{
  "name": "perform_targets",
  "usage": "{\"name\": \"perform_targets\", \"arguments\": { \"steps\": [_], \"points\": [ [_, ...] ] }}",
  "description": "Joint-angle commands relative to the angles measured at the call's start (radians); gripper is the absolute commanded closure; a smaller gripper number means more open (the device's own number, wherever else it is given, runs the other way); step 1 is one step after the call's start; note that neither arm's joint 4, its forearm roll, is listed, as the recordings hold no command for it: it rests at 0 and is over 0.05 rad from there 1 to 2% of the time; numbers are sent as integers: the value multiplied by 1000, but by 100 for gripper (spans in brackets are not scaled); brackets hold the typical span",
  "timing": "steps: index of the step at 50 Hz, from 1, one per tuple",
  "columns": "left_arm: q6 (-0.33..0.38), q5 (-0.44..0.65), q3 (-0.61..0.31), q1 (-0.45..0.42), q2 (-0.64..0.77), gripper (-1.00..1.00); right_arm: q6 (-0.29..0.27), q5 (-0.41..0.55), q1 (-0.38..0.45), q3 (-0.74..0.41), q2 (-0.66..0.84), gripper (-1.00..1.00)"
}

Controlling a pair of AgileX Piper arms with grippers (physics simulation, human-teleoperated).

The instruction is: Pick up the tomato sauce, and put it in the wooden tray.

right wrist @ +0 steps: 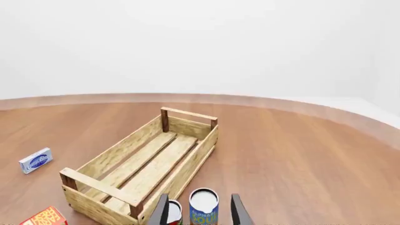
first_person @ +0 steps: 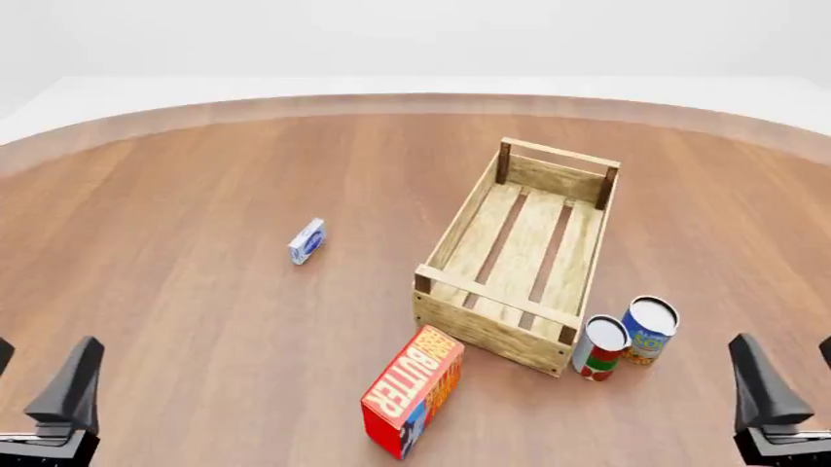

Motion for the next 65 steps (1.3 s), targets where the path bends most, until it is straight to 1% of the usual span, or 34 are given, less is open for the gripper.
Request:
{"name": "perform_targets", "arguments": {
  "steps": [1, 15, 18, 24, 26, 31, 35, 40, 44, 47, 58, 65],
  "points": [
    [0, -1, -3, 0, 5, -100, 4, -6, -2, 8, 0, -100],
    [0, -1, -3, 0, 5, -100, -2, 31, 9, -7, -2, -100],
    [0, -1, -3, 0, 5, -100, 4, 42, 19, -18, 12, -100],
    [0, -1, -3, 0, 5, -100, -9, 53, 25, -29, 33, -100],
    [0, -1, -3, 0, 5, -100, -5, 53, 28, -34, 49, -100],
    [0, -1, -3, 0, 5, -100, -21, 40, 23, -35, 88, -100],
    [0, -1, -3, 0, 5, -100, -18, 50, 23, -38, 86, -100],
    [0, -1, -3, 0, 5, -100, -28, 17, 33, -36, 152, -100],
    [0, -1, -3, 0, 5, -100, -32, 21, 35, -48, 173, -100],
    [0, -1, -3, 0, 5, -100, -33, -1, 45, -46, 211, -100],
    [0, -1, -3, 0, 5, -100, -43, 10, 66, -78, 274, -100],
    [0, -1, -3, 0, 5, -100, -49, -4, 83, -92, 328, -100]
  ]
}}
